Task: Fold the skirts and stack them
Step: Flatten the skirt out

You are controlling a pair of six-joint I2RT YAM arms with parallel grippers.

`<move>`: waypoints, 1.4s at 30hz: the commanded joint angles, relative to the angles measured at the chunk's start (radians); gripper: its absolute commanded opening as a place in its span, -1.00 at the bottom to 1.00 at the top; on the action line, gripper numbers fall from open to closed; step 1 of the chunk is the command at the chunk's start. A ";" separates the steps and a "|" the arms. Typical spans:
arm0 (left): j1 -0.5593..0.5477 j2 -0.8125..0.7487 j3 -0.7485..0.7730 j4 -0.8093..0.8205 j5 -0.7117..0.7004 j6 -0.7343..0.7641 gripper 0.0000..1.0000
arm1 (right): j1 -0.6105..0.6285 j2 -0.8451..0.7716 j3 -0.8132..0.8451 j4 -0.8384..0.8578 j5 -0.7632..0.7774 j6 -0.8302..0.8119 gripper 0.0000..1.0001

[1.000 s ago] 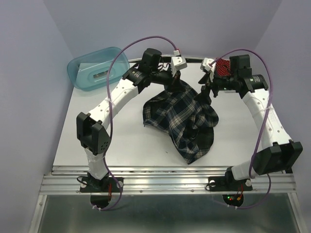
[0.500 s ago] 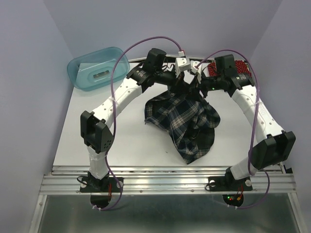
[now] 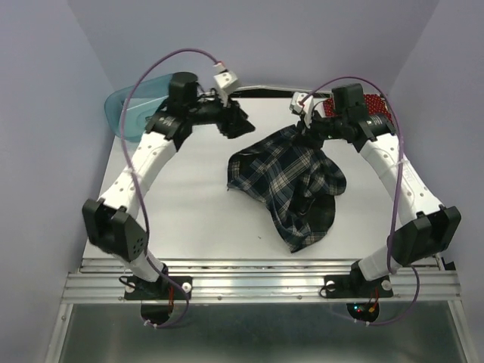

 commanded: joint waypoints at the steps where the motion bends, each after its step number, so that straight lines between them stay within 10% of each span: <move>1: 0.136 -0.246 -0.213 0.147 -0.037 -0.068 0.30 | 0.005 -0.052 0.107 0.147 0.023 0.124 -0.99; 8: 0.224 -0.292 -0.613 0.165 -0.221 0.061 0.32 | 0.005 -0.043 0.278 0.209 0.047 0.187 -0.99; 17: 0.288 -0.111 -0.487 0.225 -0.050 0.036 0.35 | 0.005 -0.089 0.336 0.230 0.020 0.161 -0.99; 29: 0.327 -0.029 -0.455 0.130 0.243 0.541 0.50 | 0.005 -0.184 0.258 0.144 -0.046 -0.027 -0.99; 42: 0.282 0.106 -0.384 0.310 0.288 0.230 0.57 | 0.005 -0.278 0.141 0.146 -0.042 -0.144 -0.99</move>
